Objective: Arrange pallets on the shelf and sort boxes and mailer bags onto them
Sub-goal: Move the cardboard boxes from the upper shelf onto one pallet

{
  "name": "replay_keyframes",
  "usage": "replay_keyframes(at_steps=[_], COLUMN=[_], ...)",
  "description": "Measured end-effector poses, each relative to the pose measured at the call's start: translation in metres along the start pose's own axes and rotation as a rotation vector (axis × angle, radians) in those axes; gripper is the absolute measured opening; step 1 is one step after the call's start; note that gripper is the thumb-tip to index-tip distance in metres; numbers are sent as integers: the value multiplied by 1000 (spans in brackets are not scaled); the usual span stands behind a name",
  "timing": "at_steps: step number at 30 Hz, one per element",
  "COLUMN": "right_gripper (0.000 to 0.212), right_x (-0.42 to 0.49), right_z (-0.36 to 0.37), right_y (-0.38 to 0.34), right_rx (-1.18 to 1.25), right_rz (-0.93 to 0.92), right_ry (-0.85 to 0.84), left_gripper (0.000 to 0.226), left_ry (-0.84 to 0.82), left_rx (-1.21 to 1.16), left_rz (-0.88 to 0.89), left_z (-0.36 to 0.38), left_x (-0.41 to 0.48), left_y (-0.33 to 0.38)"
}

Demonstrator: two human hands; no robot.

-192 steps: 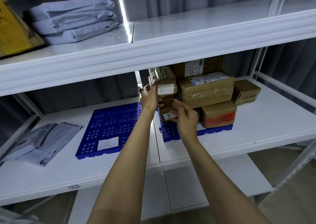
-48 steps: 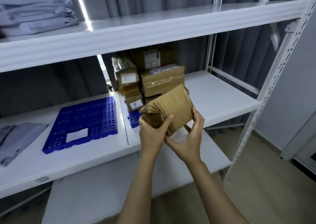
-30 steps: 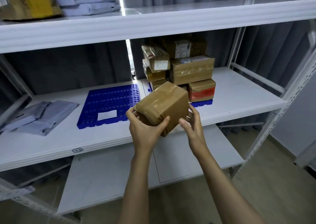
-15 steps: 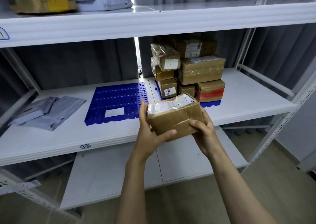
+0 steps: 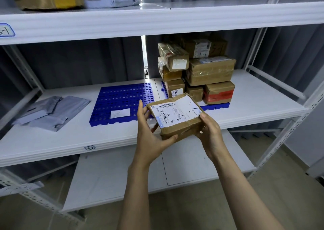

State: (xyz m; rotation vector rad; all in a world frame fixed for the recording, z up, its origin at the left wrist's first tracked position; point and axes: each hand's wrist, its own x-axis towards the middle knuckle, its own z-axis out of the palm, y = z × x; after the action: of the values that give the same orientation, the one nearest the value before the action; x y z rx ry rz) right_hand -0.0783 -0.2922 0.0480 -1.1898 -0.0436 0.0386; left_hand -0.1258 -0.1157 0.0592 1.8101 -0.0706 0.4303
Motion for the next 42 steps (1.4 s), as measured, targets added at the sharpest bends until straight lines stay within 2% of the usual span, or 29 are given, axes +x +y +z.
replay_keyframes(at_steps=[5,8,13,16,19,23,26,30,33,36,40,42], right_gripper=[49,50,59,63,67,69,64,66,65,64,59,63], right_x=[-1,-2,-4,-3,-3,-6,-6,-9,-12,-14,-14,-14], right_z=[-2,-3,-4,-6,-8,-8,-8,-4,2,10,11,9], right_y=[-1,-3,-4,-1,-3,-8,-11,-9,-6,-5,-4,-3], right_rx=[35,117,100,78,11,-64,-66,-46,32,46,-24,-72], right_rz=[-11,-23,-50,-15,31,28,23,26,18,22,41,42], right_ry=[79,107,71,1,-39,-7,-15,-27,-11,-29,-93,-94], left_gripper=[126,118,78,57,60,58,61,65,69,58,51,49], left_ry=[-4,27,-60,15,78,89,93,203,178,109,137,139], left_rx=[-19,-59,-201,-341,-386,-386,-373,-431,-436,-404,-430,-440], left_rz=[17,-69,-266,-292,-308,-318,-339,-380,-372,-369,-346,-332], left_z=[6,11,16,21,17,7,7,9,12,17,15,11], left_x=[0,1,-3,-3,-1,-1,-2,-2,-4,-7,-7,-8], left_y=[4,7,13,11,9,7,8,13,17,17,18,20])
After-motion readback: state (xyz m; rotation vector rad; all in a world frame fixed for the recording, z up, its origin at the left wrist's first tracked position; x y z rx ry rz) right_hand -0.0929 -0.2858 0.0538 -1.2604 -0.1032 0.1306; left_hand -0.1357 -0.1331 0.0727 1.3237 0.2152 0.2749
